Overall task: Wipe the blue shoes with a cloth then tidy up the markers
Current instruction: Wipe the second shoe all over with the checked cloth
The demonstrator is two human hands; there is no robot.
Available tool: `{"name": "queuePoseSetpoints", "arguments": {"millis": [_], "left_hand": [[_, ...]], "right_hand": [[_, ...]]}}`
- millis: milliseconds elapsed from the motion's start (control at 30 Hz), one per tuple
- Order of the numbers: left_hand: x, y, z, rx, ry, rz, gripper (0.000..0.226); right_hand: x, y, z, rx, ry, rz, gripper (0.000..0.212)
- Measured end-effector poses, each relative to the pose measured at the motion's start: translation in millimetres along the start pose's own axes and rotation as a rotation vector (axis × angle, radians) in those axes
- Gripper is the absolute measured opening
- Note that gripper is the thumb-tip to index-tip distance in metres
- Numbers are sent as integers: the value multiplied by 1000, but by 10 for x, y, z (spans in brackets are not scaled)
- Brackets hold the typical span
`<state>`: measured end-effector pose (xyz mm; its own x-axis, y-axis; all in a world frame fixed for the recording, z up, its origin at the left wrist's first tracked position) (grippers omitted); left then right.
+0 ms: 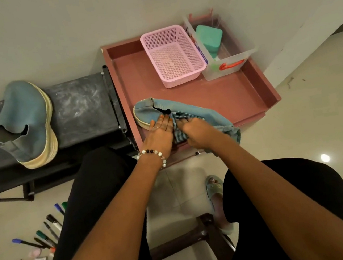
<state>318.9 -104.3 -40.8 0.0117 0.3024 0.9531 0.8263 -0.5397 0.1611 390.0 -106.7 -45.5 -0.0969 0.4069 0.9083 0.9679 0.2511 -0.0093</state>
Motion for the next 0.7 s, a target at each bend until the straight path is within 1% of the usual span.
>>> {"name": "queuePoseSetpoints", "arguments": {"millis": [100,200,300,400,500,567,633,700], "left_hand": [[3,0,1,5,-24,7,63],[19,6,-11,6,-30,22,64],[25,25,-8,22,-43,34,62],[11,41,12,52,-46,35,60],[-23,40,18,56,-39,16,64],[-28,26,16,50,-44,-1,66],[-27,22,16,41,-56,3,66],[-36,24,15,44,-67,23,66]], "right_hand": [[42,25,117,24,-4,86,52],[-11,100,42,59,7,154,60],[-65,151,-139,77,-28,194,62],[-148,348,-391,32,-80,258,58],[-210,395,-488,52,-85,261,52],[-169,298,-407,81,-36,290,49],[-66,184,-241,106,50,339,53],[10,124,-45,84,75,345,53]]}}
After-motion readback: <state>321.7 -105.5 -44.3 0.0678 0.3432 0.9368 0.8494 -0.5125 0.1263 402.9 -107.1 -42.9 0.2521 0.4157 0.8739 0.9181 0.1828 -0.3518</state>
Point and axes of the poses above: each hand's wrist, its own z-axis towards the middle knuckle, its own x-axis out of the back of the hand, y = z × x, the point moved 9 cm from there along z, towards the middle knuckle, and after that the axes turned 3 degrees about -x, right-handed, at the moved point
